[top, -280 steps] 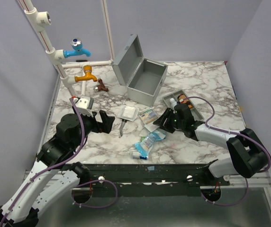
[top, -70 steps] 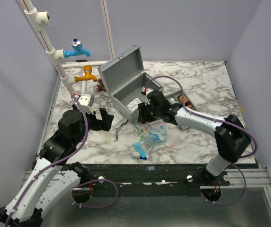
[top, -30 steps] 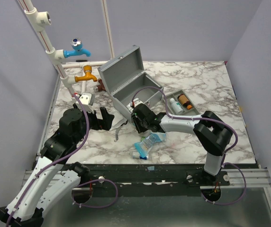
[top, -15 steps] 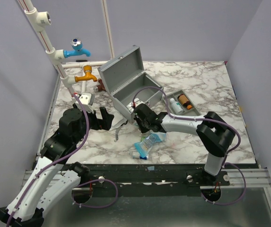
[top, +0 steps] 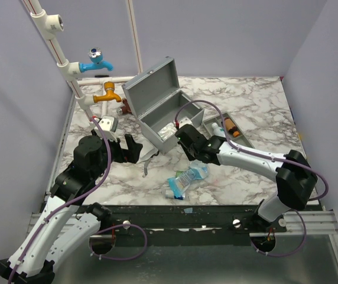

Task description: Organize the medicine kit

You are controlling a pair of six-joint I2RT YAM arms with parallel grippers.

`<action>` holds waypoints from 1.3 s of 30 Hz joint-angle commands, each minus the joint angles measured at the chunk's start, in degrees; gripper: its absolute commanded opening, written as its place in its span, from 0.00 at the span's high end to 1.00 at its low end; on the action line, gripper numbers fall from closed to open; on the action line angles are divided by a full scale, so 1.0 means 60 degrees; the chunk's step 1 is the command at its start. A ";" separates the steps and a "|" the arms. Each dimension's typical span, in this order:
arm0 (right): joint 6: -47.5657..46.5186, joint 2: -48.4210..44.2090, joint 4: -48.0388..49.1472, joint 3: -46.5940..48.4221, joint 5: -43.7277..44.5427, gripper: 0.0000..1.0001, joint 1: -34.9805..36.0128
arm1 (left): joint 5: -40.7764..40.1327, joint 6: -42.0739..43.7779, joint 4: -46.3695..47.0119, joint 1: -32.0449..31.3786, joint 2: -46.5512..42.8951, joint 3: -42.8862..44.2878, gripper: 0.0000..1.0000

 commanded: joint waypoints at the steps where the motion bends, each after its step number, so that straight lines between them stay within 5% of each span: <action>1: -0.0562 -0.0309 -0.0571 0.0665 0.1170 0.99 0.0048 | 0.0223 -0.0085 0.0212 0.0059 -0.0063 -0.0032 0.02; 10: -0.1732 0.0523 -0.0072 0.2559 0.1368 0.99 -0.0171 | 0.0196 -0.0085 0.0216 0.0060 -0.0089 -0.0054 0.01; 33: -0.5253 0.4141 0.1434 0.5931 -0.3379 0.99 -0.2436 | 0.0168 -0.0056 0.0176 0.0060 -0.0135 -0.0040 0.02; 39: -0.5356 0.4712 0.1378 0.6008 -0.3439 0.99 -0.2645 | 0.0163 -0.0056 0.0166 0.0060 -0.0139 -0.0040 0.01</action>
